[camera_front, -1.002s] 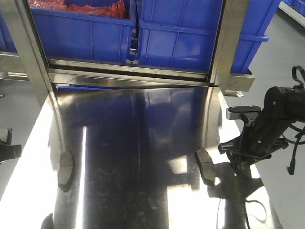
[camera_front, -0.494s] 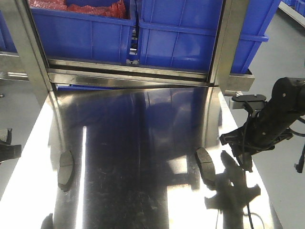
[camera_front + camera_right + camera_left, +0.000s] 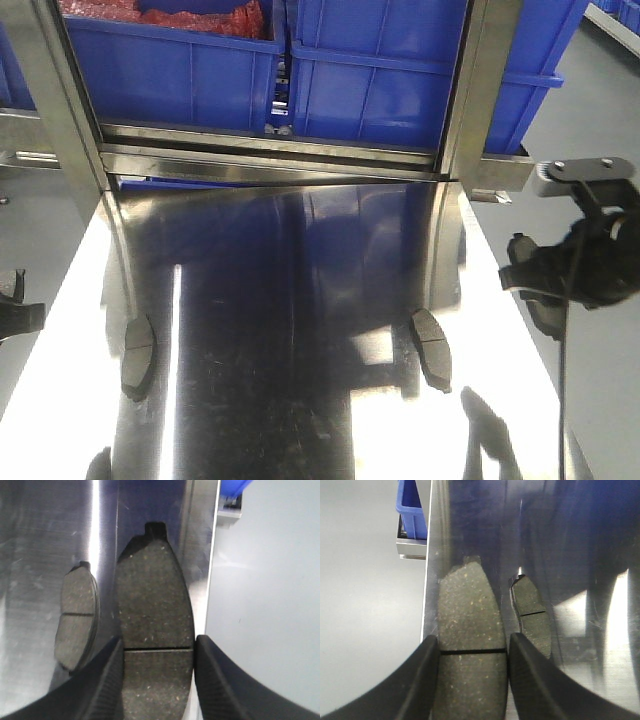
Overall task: Move and align brake pads A on conveyor
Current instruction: 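Lift the grasped brake pad off the shelf with the right gripper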
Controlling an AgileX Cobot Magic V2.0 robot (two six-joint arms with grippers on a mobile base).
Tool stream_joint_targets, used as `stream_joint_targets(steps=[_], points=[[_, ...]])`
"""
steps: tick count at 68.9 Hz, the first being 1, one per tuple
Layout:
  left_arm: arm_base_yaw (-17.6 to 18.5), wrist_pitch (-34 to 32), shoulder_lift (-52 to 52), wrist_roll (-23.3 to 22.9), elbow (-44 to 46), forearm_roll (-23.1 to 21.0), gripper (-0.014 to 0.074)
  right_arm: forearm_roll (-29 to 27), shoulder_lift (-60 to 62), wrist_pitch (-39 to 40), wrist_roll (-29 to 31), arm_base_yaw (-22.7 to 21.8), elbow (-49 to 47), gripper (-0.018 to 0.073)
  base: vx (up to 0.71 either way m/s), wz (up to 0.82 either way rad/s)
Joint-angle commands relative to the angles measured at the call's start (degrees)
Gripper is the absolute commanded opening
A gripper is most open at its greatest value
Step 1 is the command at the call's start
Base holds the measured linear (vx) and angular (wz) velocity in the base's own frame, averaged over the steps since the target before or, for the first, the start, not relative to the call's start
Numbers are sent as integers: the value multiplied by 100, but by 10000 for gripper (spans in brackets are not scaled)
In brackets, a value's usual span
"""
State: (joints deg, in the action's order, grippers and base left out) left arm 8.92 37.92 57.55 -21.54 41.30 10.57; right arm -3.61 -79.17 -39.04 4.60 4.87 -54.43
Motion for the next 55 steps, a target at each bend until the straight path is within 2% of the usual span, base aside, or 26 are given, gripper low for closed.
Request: stream_joint_targets(steps=[1,37,55], points=[[37,-361,-113,-1,173,21,93,-18,752,575,57,-20,310,70,0,0],[37,-361,-113,-1,173,21,93,2,3365,1400,-47,-26,1849,70,0,0],[37,-361,-113,-1,173,21,93,2,3992,1681,-47,-26,2082,70,0,0]])
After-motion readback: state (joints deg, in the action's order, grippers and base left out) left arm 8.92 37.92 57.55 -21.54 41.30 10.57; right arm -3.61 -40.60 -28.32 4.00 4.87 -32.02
